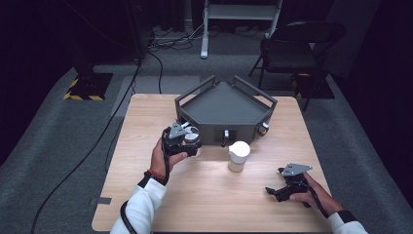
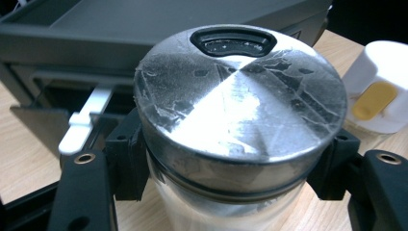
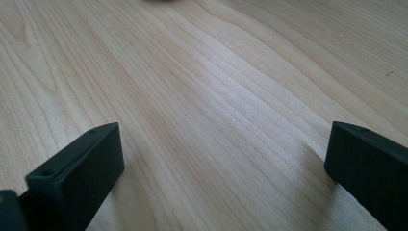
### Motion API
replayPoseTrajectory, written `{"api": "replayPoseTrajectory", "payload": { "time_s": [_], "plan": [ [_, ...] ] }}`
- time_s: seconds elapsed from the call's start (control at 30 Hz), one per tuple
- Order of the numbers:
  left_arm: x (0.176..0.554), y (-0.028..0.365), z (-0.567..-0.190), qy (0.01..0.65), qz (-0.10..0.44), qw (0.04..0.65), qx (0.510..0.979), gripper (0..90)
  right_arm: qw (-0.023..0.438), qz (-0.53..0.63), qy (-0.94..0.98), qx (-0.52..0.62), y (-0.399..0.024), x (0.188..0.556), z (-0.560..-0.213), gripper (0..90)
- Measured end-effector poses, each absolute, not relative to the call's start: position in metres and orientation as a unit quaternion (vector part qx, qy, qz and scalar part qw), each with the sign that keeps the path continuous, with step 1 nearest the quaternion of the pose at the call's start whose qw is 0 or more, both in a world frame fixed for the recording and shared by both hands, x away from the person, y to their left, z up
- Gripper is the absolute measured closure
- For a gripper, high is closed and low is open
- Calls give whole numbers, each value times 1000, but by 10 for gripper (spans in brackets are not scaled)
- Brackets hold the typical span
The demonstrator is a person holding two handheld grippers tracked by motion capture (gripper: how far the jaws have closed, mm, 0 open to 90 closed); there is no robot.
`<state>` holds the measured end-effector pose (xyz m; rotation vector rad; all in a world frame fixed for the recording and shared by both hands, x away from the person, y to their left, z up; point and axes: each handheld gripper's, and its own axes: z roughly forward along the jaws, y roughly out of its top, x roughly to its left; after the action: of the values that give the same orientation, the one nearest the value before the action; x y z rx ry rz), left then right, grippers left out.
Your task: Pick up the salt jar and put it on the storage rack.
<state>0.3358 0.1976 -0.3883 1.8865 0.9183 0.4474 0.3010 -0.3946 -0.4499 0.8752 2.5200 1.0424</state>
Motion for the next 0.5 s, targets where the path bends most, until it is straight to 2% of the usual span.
{"api": "replayPoseTrajectory", "payload": {
  "time_s": [0.5],
  "plan": [
    [342, 185, -365, 371, 201, 495, 760, 304, 138, 360, 871, 303, -395, 301, -450, 0]
  ]
}}
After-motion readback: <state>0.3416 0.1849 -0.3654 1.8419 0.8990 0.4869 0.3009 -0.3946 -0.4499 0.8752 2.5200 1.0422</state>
